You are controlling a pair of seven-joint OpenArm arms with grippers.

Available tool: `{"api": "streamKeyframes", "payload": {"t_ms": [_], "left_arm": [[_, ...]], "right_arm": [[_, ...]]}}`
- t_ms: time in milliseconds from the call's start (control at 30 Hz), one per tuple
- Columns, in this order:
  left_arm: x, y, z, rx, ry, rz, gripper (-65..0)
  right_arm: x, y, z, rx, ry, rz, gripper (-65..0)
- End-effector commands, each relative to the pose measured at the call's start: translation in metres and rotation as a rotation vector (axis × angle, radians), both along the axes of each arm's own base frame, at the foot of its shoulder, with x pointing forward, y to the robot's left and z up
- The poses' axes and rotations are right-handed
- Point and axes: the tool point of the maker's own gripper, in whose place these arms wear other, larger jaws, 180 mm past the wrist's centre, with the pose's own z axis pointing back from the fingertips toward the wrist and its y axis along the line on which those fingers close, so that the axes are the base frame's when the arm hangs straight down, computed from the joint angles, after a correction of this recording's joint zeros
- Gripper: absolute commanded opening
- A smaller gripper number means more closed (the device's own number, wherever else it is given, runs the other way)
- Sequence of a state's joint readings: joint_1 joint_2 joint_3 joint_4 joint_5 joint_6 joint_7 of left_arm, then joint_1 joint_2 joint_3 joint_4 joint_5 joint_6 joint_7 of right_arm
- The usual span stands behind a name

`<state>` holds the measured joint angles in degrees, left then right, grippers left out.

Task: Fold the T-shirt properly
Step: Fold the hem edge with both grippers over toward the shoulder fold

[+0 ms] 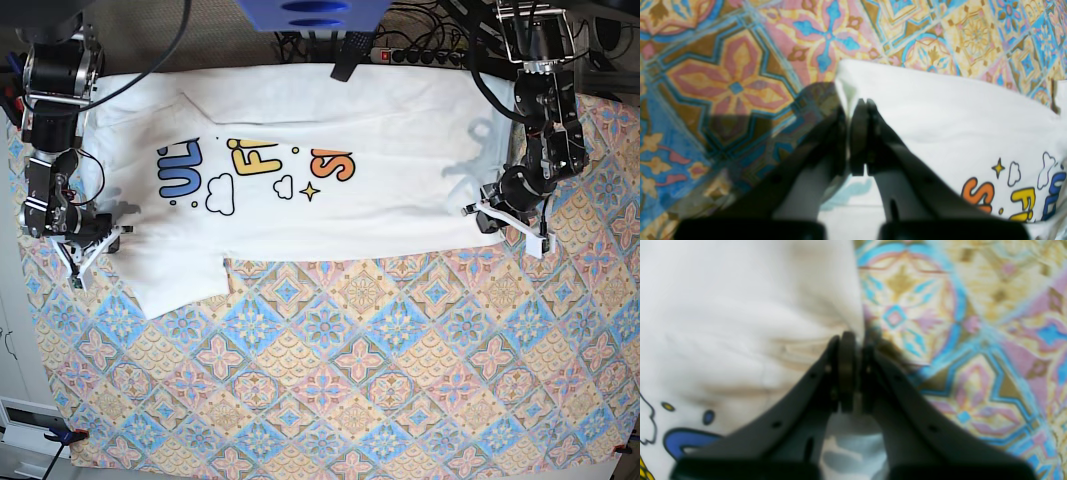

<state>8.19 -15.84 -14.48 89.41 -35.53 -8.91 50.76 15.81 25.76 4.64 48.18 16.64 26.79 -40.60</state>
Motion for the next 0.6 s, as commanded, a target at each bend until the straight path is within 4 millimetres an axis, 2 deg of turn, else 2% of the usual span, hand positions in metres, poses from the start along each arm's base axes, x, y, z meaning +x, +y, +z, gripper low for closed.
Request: {"api": "streamKeyframes", "payload": {"t_ms": [0, 67, 200, 433, 567], "left_arm": [[0.007, 0.005, 0.016, 0.022, -0.054, -0.01, -65.0], [0.008, 0.005, 0.023, 0.033, -0.089, -0.009, -65.0], [-0.006, 0.012, 0.025, 0.074, -0.104, -0.019, -65.0], [-0.033, 0.024, 0.017, 0.112, -0.089, -0.015, -65.0], [-0.048, 0.022, 0.016, 0.123, -0.092, -0.02, -65.0]], "right_arm": [[0.019, -0.018, 0.028, -0.027, -0.087, -0.02, -64.8], [0.014, -0.02, 0.032, -0.041, -0.105, -0.015, -64.8], [0.007, -0.012, 0.045, -0.082, -0.146, 0.041, -64.8], [-0.02, -0.001, 0.043, -0.115, -0.141, 0.101, -64.9], [-0.033, -0.012, 0.054, -0.136, -0.169, 0.074, -65.0]]}}
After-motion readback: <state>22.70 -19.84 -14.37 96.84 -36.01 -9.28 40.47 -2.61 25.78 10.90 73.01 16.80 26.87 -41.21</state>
